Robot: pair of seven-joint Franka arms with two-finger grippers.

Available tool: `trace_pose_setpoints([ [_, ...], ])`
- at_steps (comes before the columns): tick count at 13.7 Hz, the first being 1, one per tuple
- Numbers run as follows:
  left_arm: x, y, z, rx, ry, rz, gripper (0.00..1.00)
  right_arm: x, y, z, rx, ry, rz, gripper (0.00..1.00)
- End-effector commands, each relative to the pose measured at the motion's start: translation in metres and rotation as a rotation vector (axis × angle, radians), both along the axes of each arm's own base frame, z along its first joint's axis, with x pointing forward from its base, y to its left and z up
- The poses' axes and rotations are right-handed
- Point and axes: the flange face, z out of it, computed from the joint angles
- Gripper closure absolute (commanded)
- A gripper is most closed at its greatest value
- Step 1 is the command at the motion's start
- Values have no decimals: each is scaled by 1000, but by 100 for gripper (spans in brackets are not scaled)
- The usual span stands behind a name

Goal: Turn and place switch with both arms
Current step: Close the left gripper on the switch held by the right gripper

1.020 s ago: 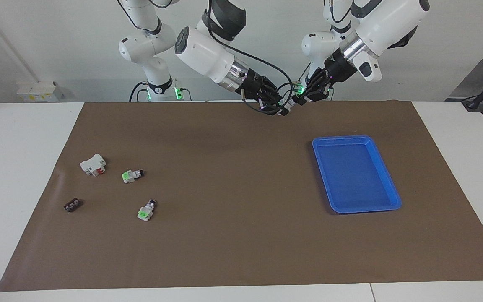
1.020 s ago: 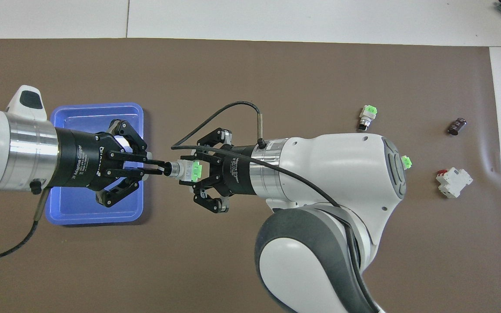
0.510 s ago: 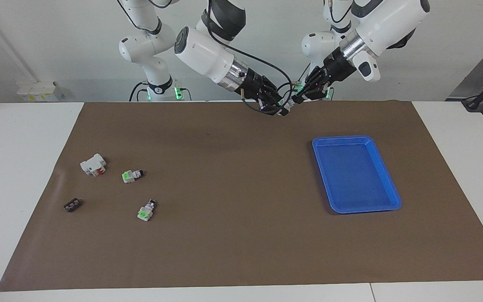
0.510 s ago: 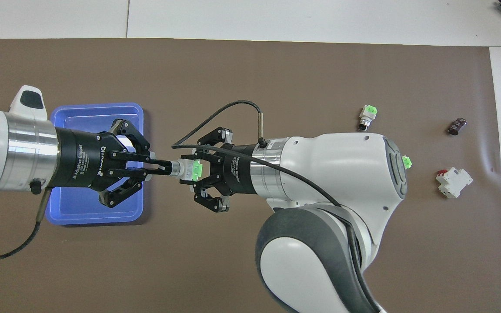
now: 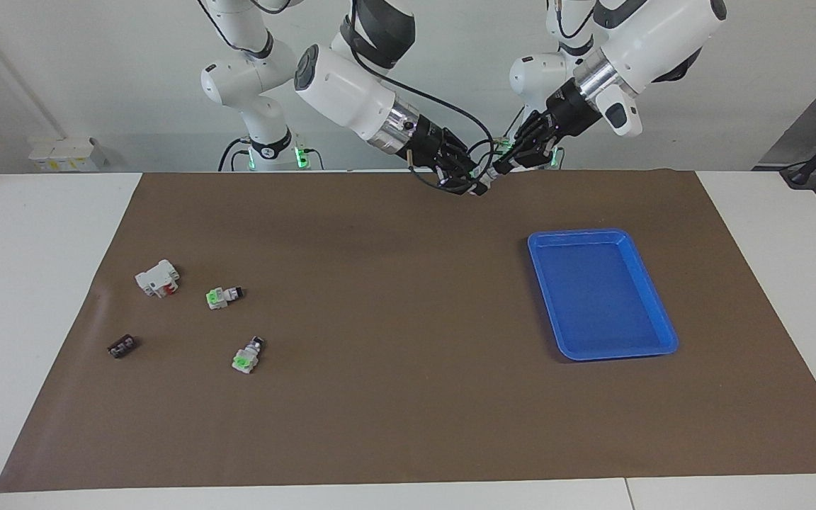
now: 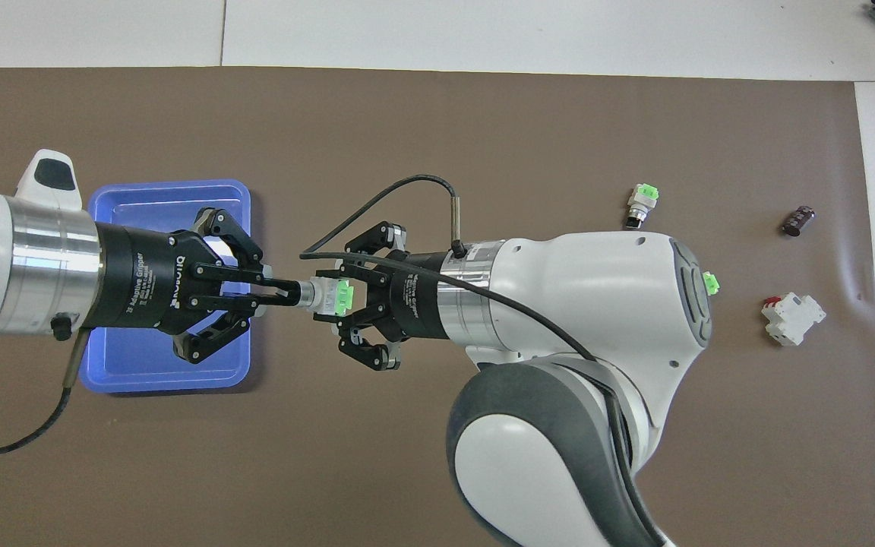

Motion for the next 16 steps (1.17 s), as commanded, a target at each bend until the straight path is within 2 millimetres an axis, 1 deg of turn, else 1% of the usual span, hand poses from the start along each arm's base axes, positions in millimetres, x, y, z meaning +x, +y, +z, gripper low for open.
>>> trace_pose_setpoints([
  [1,-8,-1,6,-19,-6,14,86,1,3,2,16,12,-16,100],
  [3,-8,-1,4,-20,-6,15,90,0,2,3,17,11,-16,100],
  [5,-8,-1,4,-20,-5,16,100,0,3,3,17,12,-15,100],
  [13,-10,-7,5,-23,-19,3,100,1,3,2,16,13,-15,100],
  [16,-10,-8,5,-13,-75,-76,100,1,3,2,16,13,-15,100],
])
